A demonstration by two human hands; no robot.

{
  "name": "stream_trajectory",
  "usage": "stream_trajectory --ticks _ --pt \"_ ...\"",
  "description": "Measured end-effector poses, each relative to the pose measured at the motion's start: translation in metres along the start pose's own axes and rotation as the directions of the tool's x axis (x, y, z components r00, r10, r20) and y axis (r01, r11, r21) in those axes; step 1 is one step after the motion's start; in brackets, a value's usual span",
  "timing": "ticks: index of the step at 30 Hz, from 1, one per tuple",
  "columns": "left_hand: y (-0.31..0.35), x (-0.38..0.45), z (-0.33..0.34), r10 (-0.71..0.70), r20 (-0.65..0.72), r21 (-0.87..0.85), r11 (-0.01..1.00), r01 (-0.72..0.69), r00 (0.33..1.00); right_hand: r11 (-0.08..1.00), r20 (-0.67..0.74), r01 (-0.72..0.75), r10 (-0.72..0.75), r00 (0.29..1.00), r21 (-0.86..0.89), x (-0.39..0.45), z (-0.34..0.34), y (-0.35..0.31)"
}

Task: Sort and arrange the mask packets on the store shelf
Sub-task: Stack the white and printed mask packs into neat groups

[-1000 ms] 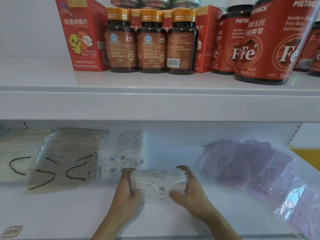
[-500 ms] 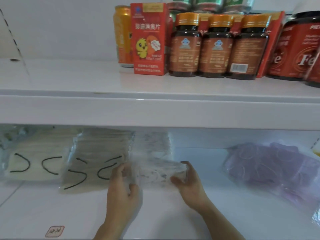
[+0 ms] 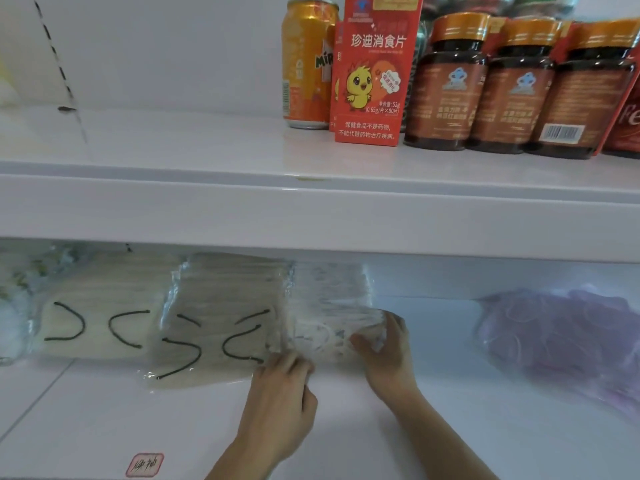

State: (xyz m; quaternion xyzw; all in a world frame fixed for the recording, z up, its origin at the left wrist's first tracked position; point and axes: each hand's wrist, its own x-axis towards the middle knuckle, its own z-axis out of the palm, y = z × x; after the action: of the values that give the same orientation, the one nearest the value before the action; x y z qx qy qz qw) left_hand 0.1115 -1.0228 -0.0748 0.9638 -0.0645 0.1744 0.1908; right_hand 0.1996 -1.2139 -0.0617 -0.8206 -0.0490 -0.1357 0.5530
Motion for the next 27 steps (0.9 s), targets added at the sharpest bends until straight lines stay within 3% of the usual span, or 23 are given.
stream_trajectory --ticks 3,11,18,21,27 --pt "0.000 0.000 0.001 -0.023 -0.001 0.031 0.999 0.023 1.000 0.999 0.031 -0.050 0.049 0.998 0.017 -0.001 -0.002 0.006" --pt "-0.002 0.001 0.003 -0.070 0.012 0.069 0.995 0.069 0.997 0.947 0.136 -0.191 0.160 0.978 0.258 0.009 -0.008 0.004" --pt "-0.003 0.000 0.005 -0.051 -0.014 0.071 0.996 0.052 0.999 0.914 0.135 -0.238 0.203 0.970 0.330 0.018 -0.002 -0.007" --pt "-0.002 0.001 0.004 -0.059 -0.011 0.075 0.995 0.059 0.998 0.864 0.215 -0.327 0.261 0.941 0.384 0.026 -0.001 -0.003" --pt "0.001 -0.001 0.000 -0.071 0.025 0.121 0.990 0.068 0.997 0.872 0.201 -0.299 0.237 0.950 0.387 0.028 0.007 -0.003"
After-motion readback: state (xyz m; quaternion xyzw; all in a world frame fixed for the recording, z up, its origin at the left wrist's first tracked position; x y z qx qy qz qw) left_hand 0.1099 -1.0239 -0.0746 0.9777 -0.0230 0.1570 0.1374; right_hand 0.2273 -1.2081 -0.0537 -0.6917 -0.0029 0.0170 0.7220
